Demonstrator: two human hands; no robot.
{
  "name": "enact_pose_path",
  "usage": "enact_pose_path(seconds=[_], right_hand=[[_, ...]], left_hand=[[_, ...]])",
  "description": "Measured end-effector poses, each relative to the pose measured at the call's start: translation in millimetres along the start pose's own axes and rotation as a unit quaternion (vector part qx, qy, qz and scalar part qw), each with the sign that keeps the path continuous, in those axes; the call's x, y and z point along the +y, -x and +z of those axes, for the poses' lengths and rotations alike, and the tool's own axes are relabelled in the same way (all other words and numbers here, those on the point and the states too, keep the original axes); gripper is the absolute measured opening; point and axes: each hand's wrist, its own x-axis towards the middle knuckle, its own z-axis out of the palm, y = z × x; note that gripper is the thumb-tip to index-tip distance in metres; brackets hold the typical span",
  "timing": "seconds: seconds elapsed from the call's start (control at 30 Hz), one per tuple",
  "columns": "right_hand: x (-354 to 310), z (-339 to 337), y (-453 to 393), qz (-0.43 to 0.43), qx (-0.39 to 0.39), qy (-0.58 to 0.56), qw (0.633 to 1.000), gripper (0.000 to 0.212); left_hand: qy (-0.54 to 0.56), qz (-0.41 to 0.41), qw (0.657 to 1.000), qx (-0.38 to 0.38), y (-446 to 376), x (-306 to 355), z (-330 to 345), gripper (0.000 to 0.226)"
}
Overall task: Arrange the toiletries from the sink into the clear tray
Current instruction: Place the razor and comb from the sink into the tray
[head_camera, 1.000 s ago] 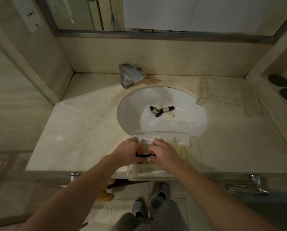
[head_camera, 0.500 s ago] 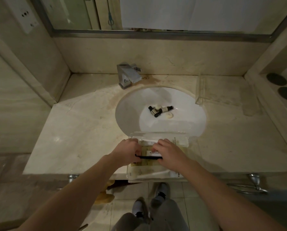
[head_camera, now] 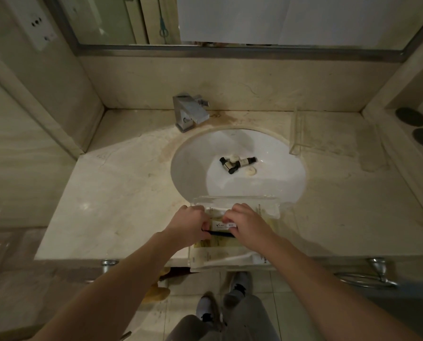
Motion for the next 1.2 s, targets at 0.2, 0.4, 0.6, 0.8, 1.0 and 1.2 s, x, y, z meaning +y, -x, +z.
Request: enact_pose_path(seconds=[0.2, 0.4, 0.6, 0.8, 1.0, 1.2], right_hand=[[-0.5, 2.4, -3.3, 0.001, 0.004, -0.016, 1.0, 0.019], [-2.4, 4.8, -4.6, -0.011, 0.014, -0.015, 1.0, 0.014], [2.4, 3.0, -3.5, -0.014, 0.011, -0.007, 1.0, 0.011], [5.1, 1.3, -1.8, -0.008, 0.018, -0.017, 1.0, 0.009], [8.3, -1.8, -4.3, -0.007, 0.039, -0.023, 0.999, 0.009], [14.7, -10.8, -8.2, 0.011, 0.071, -0.053, 0.996, 0.004]], left_hand=[[0.014, -0.026, 1.0, 0.007, 1.8, 2.6, 4.8, 0.025], [0.011, -0.026, 0.999, 0.016, 5.7, -1.1, 9.2, 0.026], [0.01, -0.028, 0.999, 0.018, 5.1, -0.2, 9.8, 0.027], [0.039, -0.034, 0.999, 0.003, 3.3, 1.4, 1.6, 0.044], [0.089, -0.031, 0.996, -0.003, -0.9, 2.8, -7.8, 0.051], [0.13, -0.05, 0.988, 0.071, -15.2, 4.0, -14.8, 0.045]])
